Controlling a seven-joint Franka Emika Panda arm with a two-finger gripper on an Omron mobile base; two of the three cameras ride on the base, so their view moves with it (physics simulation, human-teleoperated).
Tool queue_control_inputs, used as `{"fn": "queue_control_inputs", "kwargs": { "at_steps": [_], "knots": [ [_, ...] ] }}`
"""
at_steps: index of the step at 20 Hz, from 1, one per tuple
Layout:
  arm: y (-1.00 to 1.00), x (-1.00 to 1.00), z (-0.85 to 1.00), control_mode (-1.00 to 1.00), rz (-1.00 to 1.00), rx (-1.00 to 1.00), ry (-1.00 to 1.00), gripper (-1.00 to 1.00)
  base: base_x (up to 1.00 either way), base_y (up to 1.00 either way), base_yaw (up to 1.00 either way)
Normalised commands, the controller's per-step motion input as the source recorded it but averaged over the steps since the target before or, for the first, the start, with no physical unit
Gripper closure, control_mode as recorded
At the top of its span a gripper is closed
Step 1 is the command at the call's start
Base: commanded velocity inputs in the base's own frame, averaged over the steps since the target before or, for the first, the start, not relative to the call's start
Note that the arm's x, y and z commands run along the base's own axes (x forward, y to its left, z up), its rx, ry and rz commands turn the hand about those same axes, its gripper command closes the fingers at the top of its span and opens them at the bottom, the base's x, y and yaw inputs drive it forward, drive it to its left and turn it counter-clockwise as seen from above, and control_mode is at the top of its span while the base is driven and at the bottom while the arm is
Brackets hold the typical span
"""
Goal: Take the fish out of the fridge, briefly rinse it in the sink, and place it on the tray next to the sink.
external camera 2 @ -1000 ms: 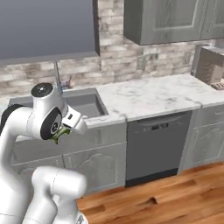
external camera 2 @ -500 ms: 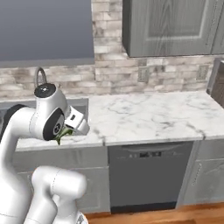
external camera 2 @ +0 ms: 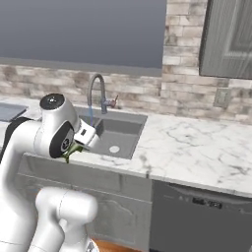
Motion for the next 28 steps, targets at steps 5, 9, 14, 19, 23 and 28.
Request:
{"fn": "queue_control_inputs", "kwargs": {
  "at_steps": [5,9,14,19,23,28],
  "knots": [
    [0.0,0.0,0.0,1.0,0.0,0.0,0.0,1.0,0.17,0.05,0.11],
    [0.0,0.0,0.0,1.0,0.0,0.0,0.0,1.0,0.61,0.13,0.11],
    [0.0,0.0,0.0,1.0,0.0,0.0,0.0,1.0,0.65,0.18,0.15],
    [0.0,0.28,-0.11,-1.0,0.13,0.06,0.12,1.0,0.37,0.16,0.15],
    [-0.2,0.92,-0.15,-1.0,0.33,0.23,0.32,1.0,0.0,0.0,0.0],
    [-0.01,1.0,-0.42,-1.0,0.38,0.15,0.35,1.0,0.0,0.0,0.0]
  ]
}}
